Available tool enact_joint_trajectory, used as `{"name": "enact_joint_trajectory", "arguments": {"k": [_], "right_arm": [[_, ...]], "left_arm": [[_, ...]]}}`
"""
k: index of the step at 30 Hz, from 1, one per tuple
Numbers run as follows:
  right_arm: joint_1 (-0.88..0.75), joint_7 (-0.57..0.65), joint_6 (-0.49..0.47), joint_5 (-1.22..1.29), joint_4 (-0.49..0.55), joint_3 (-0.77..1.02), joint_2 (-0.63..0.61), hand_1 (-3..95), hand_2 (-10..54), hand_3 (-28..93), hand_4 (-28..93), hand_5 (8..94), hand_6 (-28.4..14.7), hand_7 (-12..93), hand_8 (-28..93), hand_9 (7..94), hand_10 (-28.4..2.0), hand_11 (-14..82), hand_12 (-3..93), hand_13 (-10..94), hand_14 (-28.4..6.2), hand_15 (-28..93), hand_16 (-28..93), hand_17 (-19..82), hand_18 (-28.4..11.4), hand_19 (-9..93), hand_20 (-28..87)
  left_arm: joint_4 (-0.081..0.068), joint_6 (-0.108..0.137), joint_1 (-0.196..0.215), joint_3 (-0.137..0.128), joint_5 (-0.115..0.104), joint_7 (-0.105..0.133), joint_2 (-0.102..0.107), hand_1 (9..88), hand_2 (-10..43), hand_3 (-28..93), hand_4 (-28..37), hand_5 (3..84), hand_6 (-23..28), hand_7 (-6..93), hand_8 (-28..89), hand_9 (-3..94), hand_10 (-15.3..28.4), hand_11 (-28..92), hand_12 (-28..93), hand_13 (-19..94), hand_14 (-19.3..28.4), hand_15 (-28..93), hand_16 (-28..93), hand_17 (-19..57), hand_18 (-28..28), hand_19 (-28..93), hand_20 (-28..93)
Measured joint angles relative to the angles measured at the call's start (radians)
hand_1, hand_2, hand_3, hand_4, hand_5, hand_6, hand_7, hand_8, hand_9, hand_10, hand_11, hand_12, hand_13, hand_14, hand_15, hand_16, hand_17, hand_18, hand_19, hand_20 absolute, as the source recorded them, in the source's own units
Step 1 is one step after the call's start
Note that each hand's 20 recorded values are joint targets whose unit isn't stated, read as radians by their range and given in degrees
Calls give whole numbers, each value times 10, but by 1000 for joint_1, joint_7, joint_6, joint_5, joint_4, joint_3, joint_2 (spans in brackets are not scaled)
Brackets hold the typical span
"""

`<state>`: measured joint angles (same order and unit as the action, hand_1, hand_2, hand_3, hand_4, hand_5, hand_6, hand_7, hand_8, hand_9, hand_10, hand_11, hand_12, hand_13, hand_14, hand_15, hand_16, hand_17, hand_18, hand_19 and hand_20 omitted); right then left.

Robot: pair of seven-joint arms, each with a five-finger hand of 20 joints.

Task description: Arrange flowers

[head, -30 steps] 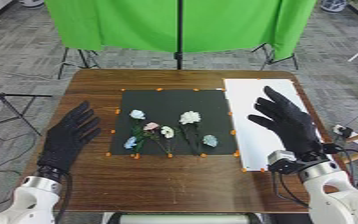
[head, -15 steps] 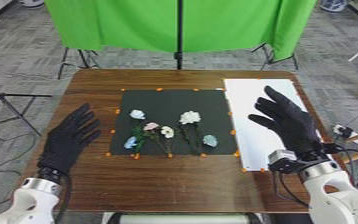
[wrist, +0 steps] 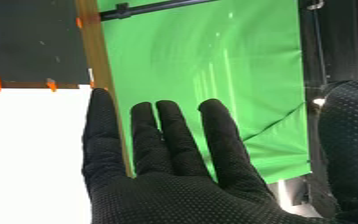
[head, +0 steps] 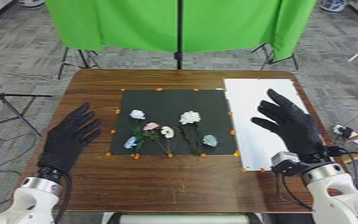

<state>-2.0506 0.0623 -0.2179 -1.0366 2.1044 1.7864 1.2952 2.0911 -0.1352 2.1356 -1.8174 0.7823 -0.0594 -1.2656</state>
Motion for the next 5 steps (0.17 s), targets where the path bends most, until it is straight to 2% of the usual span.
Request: {"name": "enact_joint_trajectory", "arguments": {"k": [5], "right_arm": [[-1,2,1,-5,0,-6,-1,129,-34,842,-273,282,-48,112,-93,278,-129,74,222,205,-102,51,372,14,-195,425,210]], "left_arm": [[0,-9,4,-4,0,-5,-4,245,11,739,-283,239,29,244,-133,168,106,248,134,122,138,347,-34,-126,210,485,45]]}}
